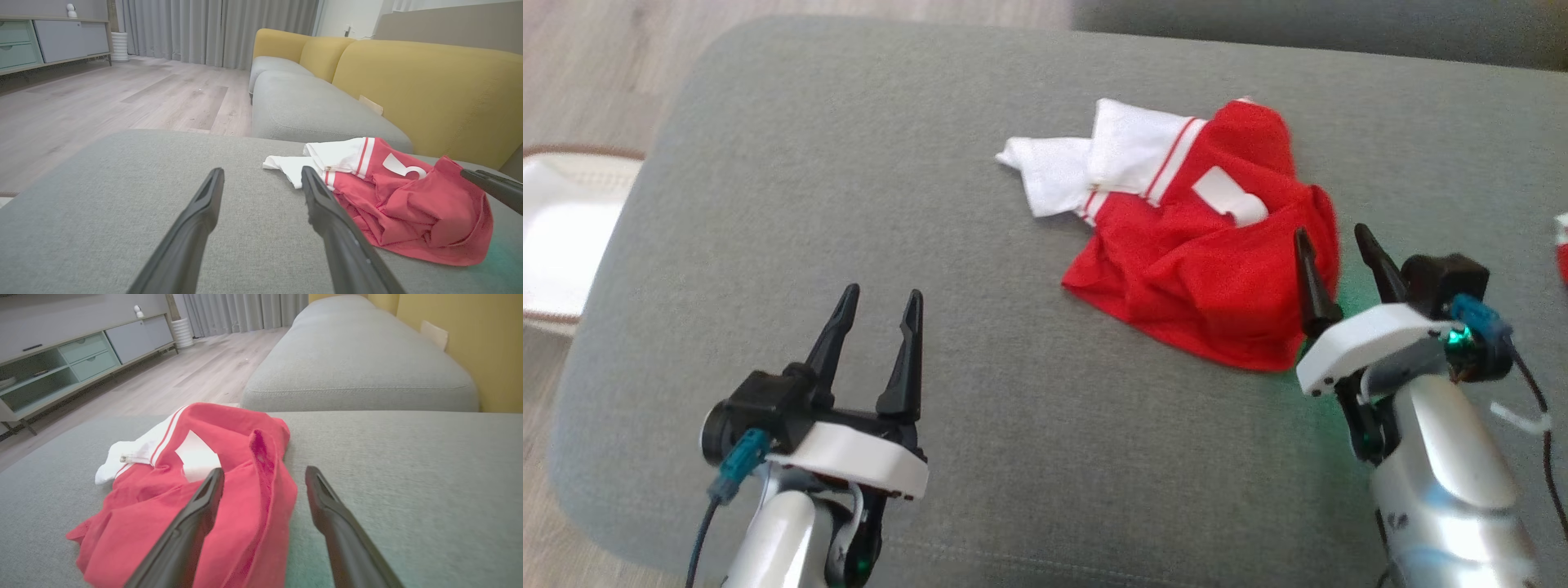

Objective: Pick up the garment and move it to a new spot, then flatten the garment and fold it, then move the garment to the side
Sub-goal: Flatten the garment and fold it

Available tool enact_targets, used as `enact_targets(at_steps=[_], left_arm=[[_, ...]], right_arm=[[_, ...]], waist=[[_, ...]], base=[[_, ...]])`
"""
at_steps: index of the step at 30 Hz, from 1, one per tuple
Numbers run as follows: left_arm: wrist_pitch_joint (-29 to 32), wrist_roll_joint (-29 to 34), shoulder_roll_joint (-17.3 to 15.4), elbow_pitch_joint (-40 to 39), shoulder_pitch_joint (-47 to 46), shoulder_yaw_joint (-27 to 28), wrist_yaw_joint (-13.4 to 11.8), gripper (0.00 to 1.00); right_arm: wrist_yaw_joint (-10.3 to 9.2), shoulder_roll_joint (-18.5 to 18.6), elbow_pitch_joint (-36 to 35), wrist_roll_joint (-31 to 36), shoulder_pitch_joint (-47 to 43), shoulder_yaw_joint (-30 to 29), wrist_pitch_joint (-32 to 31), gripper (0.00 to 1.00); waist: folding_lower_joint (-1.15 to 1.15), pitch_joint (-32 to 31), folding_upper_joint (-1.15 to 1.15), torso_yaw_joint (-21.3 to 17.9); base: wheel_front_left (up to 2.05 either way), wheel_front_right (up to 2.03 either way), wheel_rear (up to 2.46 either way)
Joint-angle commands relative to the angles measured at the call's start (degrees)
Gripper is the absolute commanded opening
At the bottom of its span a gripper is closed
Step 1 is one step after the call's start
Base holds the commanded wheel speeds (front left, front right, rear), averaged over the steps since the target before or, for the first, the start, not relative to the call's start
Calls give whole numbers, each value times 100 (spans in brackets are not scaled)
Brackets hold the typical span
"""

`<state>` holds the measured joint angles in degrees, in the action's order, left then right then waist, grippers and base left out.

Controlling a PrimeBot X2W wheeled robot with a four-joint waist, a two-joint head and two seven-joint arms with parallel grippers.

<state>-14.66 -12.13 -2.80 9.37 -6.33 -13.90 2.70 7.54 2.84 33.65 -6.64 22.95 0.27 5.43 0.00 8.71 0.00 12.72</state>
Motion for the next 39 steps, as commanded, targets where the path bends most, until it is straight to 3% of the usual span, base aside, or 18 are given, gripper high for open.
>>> enact_targets(at_steps=[1,5,6,7,15,23,27,29,35,39], left_arm=[[-34,-31,-10,-162,-241,141,-35,100],[-34,-69,-9,-157,-252,107,-73,100],[-34,-73,-9,-157,-251,104,-84,100],[-34,-76,-9,-155,-248,103,-94,100],[-34,-43,-9,-111,-224,127,-86,100],[-34,-56,-9,-113,-242,105,-94,100],[-34,-68,-9,-106,-189,83,-106,100],[-34,-63,-8,-90,-152,92,-103,100],[-34,-41,-8,-80,-58,146,-91,100],[-34,-70,-8,-116,10,223,-101,100]], right_arm=[[-5,4,29,32,335,62,-16,100],[-5,4,536,157,630,3,8,100],[-5,4,642,168,692,12,34,77],[-5,4,739,166,748,18,66,0],[-5,21,1100,239,1169,-186,545,0],[-5,362,1117,664,1420,-1550,763,0],[-5,314,1143,1133,1485,-2267,792,0],[-5,217,1176,1345,1465,-2402,792,100],[-5,24,1102,1453,1230,-2220,892,100],[-5,7,846,499,854,-1154,948,100]], waist=[[0,102,0,165],[0,126,0,234],[0,128,0,235],[0,127,0,228],[0,23,0,-98],[0,-117,0,-335],[0,-178,0,-409],[0,-222,0,-456],[0,-383,0,-621],[0,-514,0,-771]], base=[[0,0,0],[0,0,0],[0,0,0],[0,0,0],[0,0,0],[0,0,0],[0,0,0],[0,0,0],[0,0,0],[0,0,0]])
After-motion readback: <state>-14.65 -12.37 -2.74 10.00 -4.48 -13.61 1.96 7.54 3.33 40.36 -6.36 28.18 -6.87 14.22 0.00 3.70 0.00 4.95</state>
